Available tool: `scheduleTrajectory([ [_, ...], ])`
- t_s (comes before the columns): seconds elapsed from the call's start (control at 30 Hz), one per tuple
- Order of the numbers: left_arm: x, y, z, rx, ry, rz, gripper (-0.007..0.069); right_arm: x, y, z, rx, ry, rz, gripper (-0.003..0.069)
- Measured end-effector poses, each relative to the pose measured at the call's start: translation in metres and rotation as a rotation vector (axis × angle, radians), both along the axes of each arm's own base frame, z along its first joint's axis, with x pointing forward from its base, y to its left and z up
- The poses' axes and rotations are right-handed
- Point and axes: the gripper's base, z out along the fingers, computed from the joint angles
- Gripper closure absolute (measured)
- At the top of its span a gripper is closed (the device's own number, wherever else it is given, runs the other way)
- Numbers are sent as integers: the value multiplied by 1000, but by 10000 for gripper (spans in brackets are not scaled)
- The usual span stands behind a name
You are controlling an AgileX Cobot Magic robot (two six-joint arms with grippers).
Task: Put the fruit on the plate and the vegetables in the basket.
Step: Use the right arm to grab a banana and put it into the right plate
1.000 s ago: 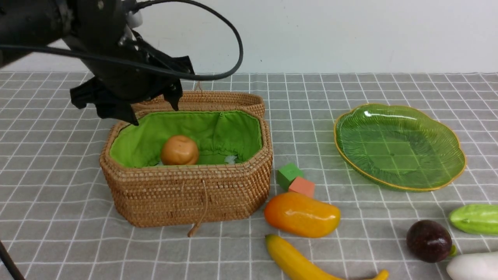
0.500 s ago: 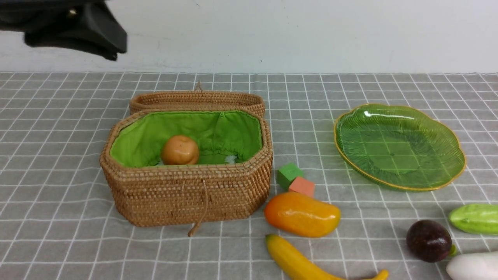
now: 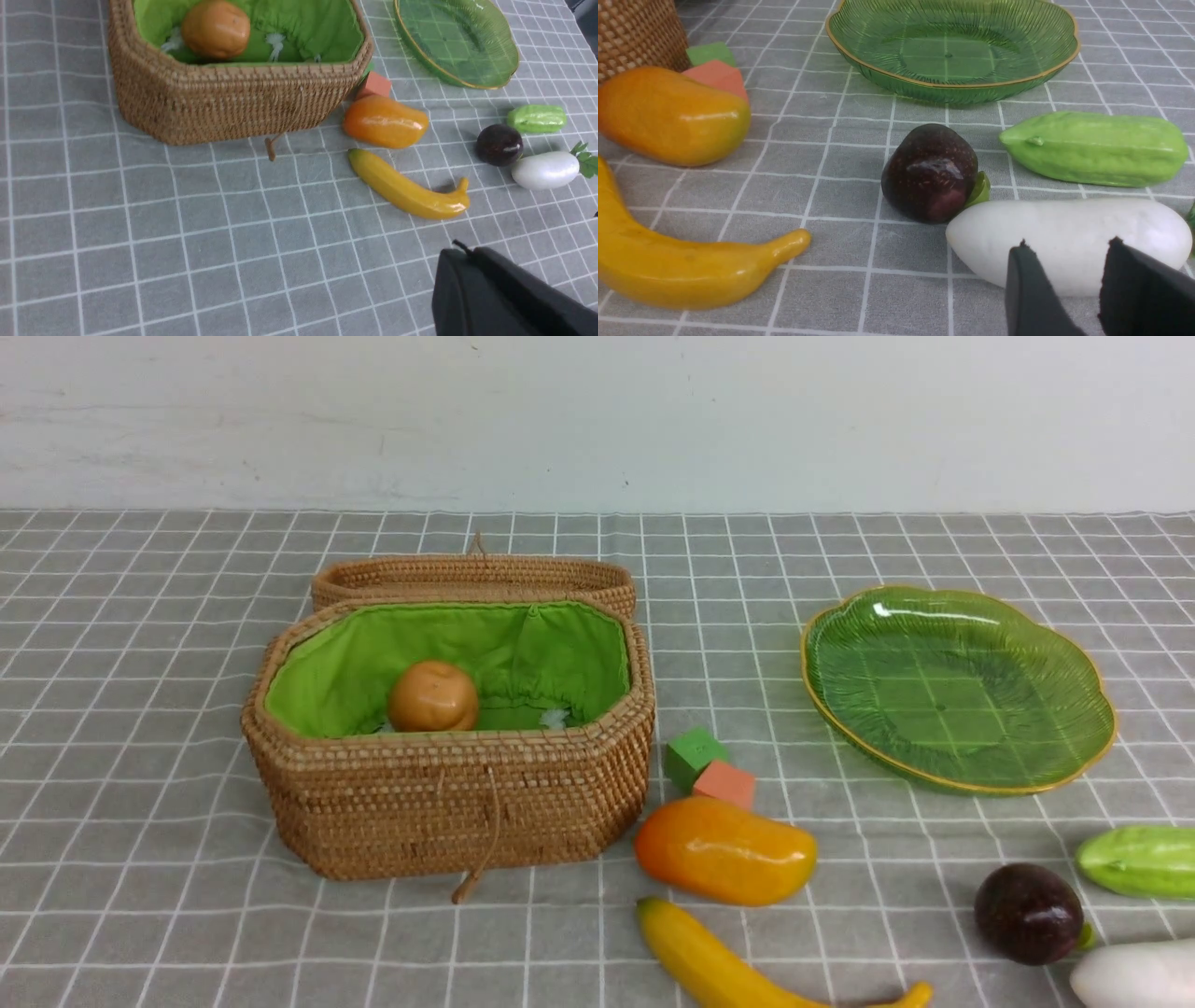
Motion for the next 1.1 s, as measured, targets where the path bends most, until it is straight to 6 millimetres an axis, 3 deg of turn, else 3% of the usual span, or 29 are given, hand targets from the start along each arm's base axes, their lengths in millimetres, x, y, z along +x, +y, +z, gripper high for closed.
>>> scheduleTrajectory([
  [0.17, -15, 6, -28, -1, 2, 3, 638, 0, 0, 0, 0, 0, 0, 417],
  [0.33, -19, 8, -42, 23, 52, -1, 638, 0, 0, 0, -1, 0, 0, 417],
  [0.8, -18, 9, -44, 39, 54, 8, 638, 0, 0, 0, 0, 0, 0, 417],
  [0.97, -6, 10, -46, 39, -48, 52, 638, 0, 0, 0, 0, 0, 0, 417],
  [1.1, 4, 13, -61, 40, -186, 123, 638, 0, 0, 0, 0, 0, 0, 417],
])
